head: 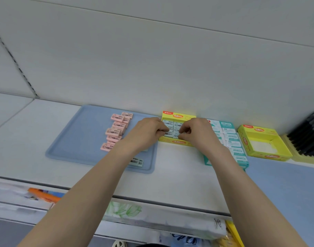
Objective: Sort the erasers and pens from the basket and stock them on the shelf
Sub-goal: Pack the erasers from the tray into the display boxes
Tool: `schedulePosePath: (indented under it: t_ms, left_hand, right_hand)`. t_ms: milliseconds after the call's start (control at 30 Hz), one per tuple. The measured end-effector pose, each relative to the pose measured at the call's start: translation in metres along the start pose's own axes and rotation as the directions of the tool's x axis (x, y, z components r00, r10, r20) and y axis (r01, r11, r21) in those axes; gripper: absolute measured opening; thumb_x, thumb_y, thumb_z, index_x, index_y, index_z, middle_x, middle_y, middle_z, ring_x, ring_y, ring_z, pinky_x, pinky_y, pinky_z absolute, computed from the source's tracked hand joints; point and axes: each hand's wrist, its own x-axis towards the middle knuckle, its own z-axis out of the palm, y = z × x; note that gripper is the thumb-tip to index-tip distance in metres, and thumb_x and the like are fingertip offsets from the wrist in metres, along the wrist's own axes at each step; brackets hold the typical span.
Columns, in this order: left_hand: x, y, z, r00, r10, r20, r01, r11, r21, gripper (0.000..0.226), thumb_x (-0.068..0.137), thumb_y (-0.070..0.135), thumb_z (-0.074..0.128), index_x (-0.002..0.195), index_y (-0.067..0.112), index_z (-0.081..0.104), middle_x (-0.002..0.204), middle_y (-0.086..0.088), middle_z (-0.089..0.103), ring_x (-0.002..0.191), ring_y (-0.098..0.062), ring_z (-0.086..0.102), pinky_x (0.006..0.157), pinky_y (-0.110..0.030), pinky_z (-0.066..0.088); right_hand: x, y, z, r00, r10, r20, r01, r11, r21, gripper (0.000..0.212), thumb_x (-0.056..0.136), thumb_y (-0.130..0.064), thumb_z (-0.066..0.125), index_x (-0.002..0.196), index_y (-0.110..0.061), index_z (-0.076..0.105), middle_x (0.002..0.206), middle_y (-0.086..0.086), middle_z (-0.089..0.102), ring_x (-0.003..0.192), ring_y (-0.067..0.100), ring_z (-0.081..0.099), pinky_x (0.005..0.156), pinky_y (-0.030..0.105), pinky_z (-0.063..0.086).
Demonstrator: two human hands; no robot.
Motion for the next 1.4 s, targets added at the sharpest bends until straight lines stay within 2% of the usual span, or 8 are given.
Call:
schedulePosePath:
  t_ms: [200,300,567,800,1000,1100,1200,1400]
  left_hand:
    - [-0.028,-0.014,-0.015,0.991,-0.072,-0.111,0.058,0.991,-0.118,0.026,0.092,0.015,0.059,0.114,0.021,0.07,0.113,0.004,0.065,0.094,-0.008,0.061,0.089,-0.027,0.047]
    - [-0.05,-0.024,-0.028,0.975,-0.152,-0.161,0.124,0.977,-0.174,0.021,0.09,0.013,0.062,0.107,0.022,0.072,0.103,0.006,0.066,0.089,-0.006,0.062,0.088,-0.029,0.049]
    - [-0.092,-0.03,-0.03,0.953,-0.229,-0.199,0.2,0.968,-0.155,0.017,0.087,0.017,0.067,0.101,0.025,0.072,0.097,0.007,0.069,0.085,-0.007,0.063,0.085,-0.035,0.051]
    - [-0.113,-0.022,-0.032,0.98,-0.171,0.097,0.174,0.984,-0.027,0.031,0.08,0.033,0.075,0.111,0.03,0.07,0.104,0.011,0.066,0.09,-0.006,0.061,0.084,-0.028,0.048]
    - [-0.096,-0.014,-0.032,0.985,-0.16,-0.07,0.155,0.985,-0.071,0.023,0.085,0.025,0.071,0.108,0.027,0.069,0.106,0.008,0.067,0.091,-0.006,0.057,0.083,-0.022,0.045]
    - [-0.071,-0.002,-0.031,0.982,-0.137,-0.128,0.124,0.987,-0.107,0.022,0.088,0.025,0.068,0.11,0.022,0.067,0.106,0.006,0.066,0.088,-0.006,0.055,0.076,-0.01,0.04]
    - [-0.038,0.01,-0.021,0.988,-0.084,-0.132,0.071,0.992,-0.101,0.024,0.089,0.025,0.065,0.113,0.021,0.065,0.109,0.004,0.066,0.097,-0.014,0.059,0.088,-0.032,0.047]
    - [0.011,0.018,0.0,0.99,-0.077,-0.118,0.078,0.997,0.008,0.03,0.088,0.019,0.065,0.118,0.015,0.064,0.117,-0.008,0.061,0.109,-0.028,0.054,0.09,-0.034,0.04]
  right_hand:
    - [-0.004,-0.007,0.006,0.994,-0.034,-0.099,0.026,0.997,-0.078,0.011,0.084,-0.023,0.069,0.091,-0.019,0.076,0.088,0.002,0.071,0.083,0.021,0.062,0.068,0.028,0.041]
    - [-0.013,-0.029,0.009,0.978,-0.121,-0.171,0.137,0.987,0.08,0.011,0.085,-0.019,0.066,0.089,-0.019,0.076,0.086,-0.002,0.073,0.081,0.017,0.063,0.069,0.028,0.043]
    - [-0.017,-0.078,0.049,0.901,-0.408,0.146,0.421,0.905,-0.067,0.028,0.088,-0.035,0.066,0.109,-0.018,0.07,0.1,0.003,0.064,0.093,0.023,0.062,0.075,0.032,0.044]
    - [-0.021,-0.068,0.042,0.944,-0.321,-0.072,0.327,0.94,0.096,0.015,0.083,-0.032,0.072,0.093,-0.021,0.068,0.085,-0.003,0.069,0.079,0.017,0.062,0.069,0.032,0.046]
    - [-0.014,-0.017,0.004,0.946,0.029,-0.324,0.059,0.964,0.26,0.012,0.089,-0.023,0.065,0.099,-0.024,0.072,0.078,-0.005,0.067,0.077,0.018,0.061,0.07,0.028,0.041]
    - [-0.007,0.016,-0.016,0.943,0.118,-0.313,-0.073,0.986,0.153,0.012,0.089,-0.02,0.063,0.096,-0.024,0.072,0.081,-0.002,0.069,0.085,0.025,0.062,0.075,0.031,0.042]
    - [-0.001,0.031,-0.024,0.96,0.135,-0.246,-0.118,0.989,0.083,0.015,0.088,-0.016,0.062,0.093,-0.024,0.074,0.09,0.002,0.073,0.092,0.027,0.064,0.078,0.03,0.041]
    - [0.008,0.028,-0.023,0.981,0.113,-0.156,-0.091,0.986,0.14,0.013,0.089,-0.017,0.065,0.091,-0.026,0.075,0.09,-0.002,0.073,0.086,0.017,0.064,0.076,0.025,0.043]
